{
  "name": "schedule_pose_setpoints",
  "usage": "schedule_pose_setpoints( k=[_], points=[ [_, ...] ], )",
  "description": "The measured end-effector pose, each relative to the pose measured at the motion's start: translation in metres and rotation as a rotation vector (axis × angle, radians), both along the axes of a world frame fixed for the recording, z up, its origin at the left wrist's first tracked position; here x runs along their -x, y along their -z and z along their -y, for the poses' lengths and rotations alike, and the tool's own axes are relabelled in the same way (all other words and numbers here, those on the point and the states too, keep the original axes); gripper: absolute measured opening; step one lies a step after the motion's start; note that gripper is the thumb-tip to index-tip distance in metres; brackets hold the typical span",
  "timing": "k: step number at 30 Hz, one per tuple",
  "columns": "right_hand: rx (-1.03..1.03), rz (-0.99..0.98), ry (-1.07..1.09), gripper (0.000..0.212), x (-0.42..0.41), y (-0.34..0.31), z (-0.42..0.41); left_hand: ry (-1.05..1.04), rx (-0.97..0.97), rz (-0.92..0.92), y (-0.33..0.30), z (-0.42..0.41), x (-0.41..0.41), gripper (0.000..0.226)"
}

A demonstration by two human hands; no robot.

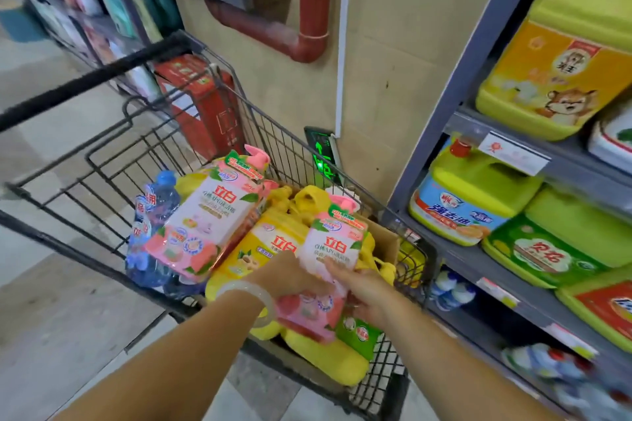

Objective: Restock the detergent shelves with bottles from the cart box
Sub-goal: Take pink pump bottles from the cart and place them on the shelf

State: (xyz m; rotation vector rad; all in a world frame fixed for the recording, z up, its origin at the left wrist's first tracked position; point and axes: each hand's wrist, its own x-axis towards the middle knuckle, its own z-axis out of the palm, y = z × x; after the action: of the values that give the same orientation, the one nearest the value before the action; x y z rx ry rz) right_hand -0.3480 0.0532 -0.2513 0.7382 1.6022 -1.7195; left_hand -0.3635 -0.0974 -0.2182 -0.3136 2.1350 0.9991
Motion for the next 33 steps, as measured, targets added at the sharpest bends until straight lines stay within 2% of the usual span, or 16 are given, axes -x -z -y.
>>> schedule_pose_setpoints(
  k=[3, 6, 8, 10, 14, 17, 20, 22, 24, 27, 30, 33],
  points=[
    [0.057, 0.001, 0.074, 0.034, -0.010, -0.006, -0.004, -0.055, -0.060, 0.012, 0.002, -0.004, -0.004, 0.056],
    [0.081, -0.051, 0.130, 0.030, -0.025, -0.021, -0.019, -0.066, -0.091, -0.033, -0.017, -0.019, -0.016, 0.064],
    [0.078, -0.086, 0.158, 0.032, -0.031, -0.035, -0.032, -0.074, -0.151, -0.081, -0.031, -0.030, -0.020, 0.056],
    [0.078, -0.151, 0.175, 0.032, -0.044, -0.056, -0.054, -0.046, -0.223, -0.130, -0.053, -0.050, -0.031, 0.036],
    [0.022, -0.300, 0.229, 0.036, -0.084, -0.101, -0.109, 0.028, -0.291, -0.202, -0.092, -0.100, -0.057, 0.042],
    [-0.006, -0.406, 0.265, 0.026, -0.130, -0.138, -0.158, 0.148, -0.367, -0.255, -0.117, -0.150, -0.093, 0.053],
    [-0.072, -0.496, 0.328, 0.021, -0.187, -0.172, -0.213, 0.209, -0.447, -0.286, -0.143, -0.207, -0.140, 0.031],
    [-0.130, -0.540, 0.375, 0.028, -0.228, -0.191, -0.251, 0.258, -0.459, -0.342, -0.158, -0.248, -0.171, 0.049],
    [-0.173, -0.582, 0.431, 0.025, -0.270, -0.208, -0.289, 0.305, -0.484, -0.369, -0.173, -0.291, -0.204, 0.066],
    [-0.233, -0.636, 0.561, 0.022, -0.337, -0.234, -0.343, 0.372, -0.557, -0.419, -0.196, -0.356, -0.257, 0.052],
    [-0.311, -0.674, 0.664, 0.044, -0.396, -0.258, -0.390, 0.463, -0.619, -0.425, -0.214, -0.416, -0.298, 0.074],
    [-0.391, -0.692, 0.766, 0.048, -0.452, -0.278, -0.435, 0.580, -0.662, -0.443, -0.228, -0.478, -0.335, 0.090]
  ],
)
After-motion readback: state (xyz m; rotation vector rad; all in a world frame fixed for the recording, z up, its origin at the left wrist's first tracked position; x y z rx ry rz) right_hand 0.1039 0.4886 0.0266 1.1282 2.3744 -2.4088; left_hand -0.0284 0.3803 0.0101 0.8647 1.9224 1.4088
